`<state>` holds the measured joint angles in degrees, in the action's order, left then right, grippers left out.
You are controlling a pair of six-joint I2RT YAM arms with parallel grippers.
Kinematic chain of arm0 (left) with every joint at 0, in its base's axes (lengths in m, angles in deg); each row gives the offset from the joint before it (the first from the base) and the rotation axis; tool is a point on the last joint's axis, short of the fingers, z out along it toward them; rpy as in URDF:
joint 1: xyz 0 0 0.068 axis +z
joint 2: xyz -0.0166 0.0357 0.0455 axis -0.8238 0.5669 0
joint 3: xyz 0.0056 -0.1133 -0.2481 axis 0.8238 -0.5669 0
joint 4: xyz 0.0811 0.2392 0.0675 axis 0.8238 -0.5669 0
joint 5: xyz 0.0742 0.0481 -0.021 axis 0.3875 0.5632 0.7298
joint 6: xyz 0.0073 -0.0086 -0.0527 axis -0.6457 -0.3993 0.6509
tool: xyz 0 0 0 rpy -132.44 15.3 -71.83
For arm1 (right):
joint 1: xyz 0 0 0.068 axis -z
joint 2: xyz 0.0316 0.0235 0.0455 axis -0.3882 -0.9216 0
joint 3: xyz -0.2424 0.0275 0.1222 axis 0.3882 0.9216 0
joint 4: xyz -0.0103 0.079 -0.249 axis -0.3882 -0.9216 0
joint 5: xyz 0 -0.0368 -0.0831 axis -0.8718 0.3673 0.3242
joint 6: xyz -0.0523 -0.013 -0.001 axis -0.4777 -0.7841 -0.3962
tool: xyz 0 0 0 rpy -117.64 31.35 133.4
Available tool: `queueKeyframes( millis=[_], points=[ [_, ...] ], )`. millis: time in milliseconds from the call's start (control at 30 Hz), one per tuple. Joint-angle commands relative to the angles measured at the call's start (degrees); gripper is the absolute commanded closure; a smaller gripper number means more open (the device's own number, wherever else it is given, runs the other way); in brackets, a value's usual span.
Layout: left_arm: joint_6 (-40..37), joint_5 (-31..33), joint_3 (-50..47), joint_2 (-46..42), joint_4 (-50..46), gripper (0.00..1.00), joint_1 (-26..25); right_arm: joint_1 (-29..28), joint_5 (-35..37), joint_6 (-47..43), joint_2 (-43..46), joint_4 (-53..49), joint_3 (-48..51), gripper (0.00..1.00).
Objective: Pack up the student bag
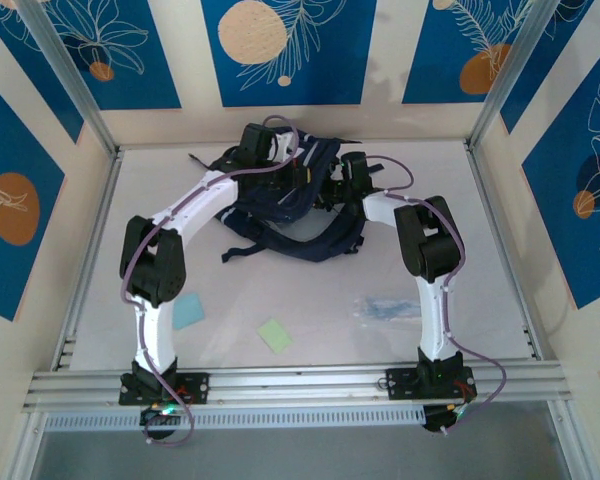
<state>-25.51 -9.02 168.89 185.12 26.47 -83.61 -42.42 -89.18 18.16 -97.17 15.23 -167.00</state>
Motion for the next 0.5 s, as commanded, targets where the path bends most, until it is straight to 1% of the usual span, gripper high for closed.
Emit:
queueKeyframes(
  millis=[0,67,100,133,200,300,367,400,467],
  points=[
    [-0.5,-3.6,0.5,-4.3,5.1,1.00,0.4,-1.7,-4.6,1.2,0.3,2.7,-3.1,0.55],
    [-0.6,-3.3,0.2,-4.5,5.0,1.00,0.5,-2.0,-5.3,0.9,-1.0,1.1,-4.5,0.52],
    [-0.7,-2.9,-0.1,-4.7,5.0,1.00,0.7,-2.0,-4.9,0.1,-0.9,-0.2,-4.3,0.48],
    [-0.6,-2.8,-0.6,-5.0,5.3,1.00,0.8,-1.7,-4.3,-1.2,-0.2,-1.6,-3.7,0.45],
    [-0.2,-2.4,-1.5,-5.5,6.1,1.00,1.2,-1.0,-3.1,-3.7,1.7,-3.8,-2.1,0.42],
    [1.0,-2.5,-2.6,-5.8,7.5,1.00,2.0,0.6,-3.6,-7.7,4.6,-8.1,0.0,0.38],
    [1.6,-2.7,-3.1,-5.9,8.3,1.00,2.3,1.6,-3.6,-12.0,7.1,-14.1,0.7,0.35],
    [1.7,-2.7,-3.1,-6.1,8.4,1.00,2.4,2.0,-3.3,-15.1,8.6,-18.7,0.7,0.33],
    [1.5,-2.4,-3.5,-6.2,8.6,1.00,2.6,2.3,-0.8,-21.2,12.0,-27.6,0.8,0.30]
  ],
)
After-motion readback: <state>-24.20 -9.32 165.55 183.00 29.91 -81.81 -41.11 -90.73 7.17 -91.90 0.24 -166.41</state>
